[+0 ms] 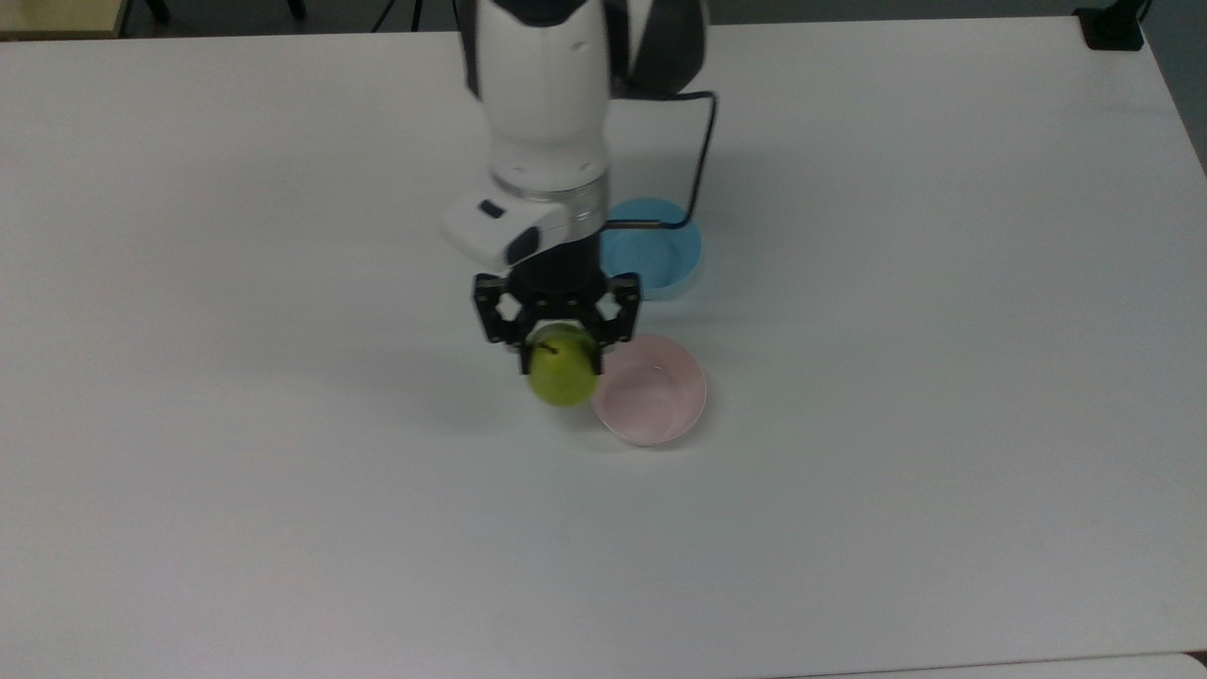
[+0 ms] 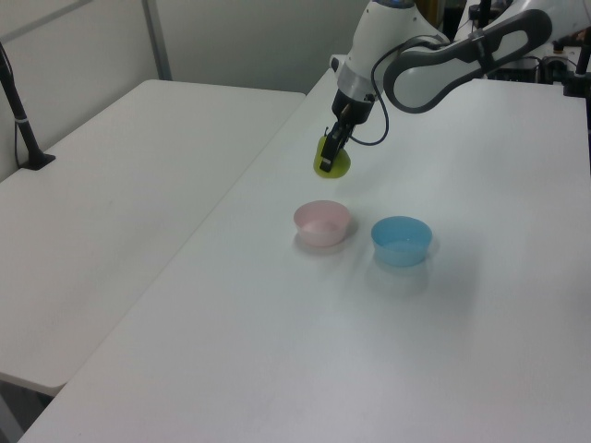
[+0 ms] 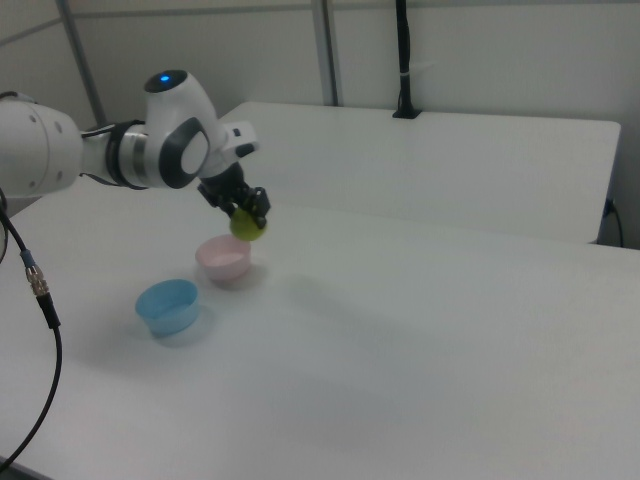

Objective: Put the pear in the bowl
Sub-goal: 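Carry the pear over the pink bowl and lower it inside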

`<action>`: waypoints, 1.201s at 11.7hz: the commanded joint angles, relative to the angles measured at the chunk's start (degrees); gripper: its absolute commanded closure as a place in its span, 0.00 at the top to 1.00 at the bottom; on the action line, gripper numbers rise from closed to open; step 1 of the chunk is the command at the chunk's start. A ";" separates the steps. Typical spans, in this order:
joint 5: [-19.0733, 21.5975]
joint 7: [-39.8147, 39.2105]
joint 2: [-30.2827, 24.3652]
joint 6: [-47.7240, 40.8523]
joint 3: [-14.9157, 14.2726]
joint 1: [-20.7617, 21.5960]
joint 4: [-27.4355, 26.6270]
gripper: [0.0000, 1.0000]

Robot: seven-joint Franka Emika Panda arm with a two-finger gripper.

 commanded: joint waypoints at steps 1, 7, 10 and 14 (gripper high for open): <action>-2.68 8.78 -1.69 -0.73 -0.68 5.31 -2.59 0.54; -6.12 11.88 2.35 2.33 -0.68 7.00 -1.53 0.54; -7.08 11.88 4.02 3.92 -0.68 6.91 -1.62 0.58; -7.79 12.67 5.26 6.21 -0.68 6.65 -1.62 1.00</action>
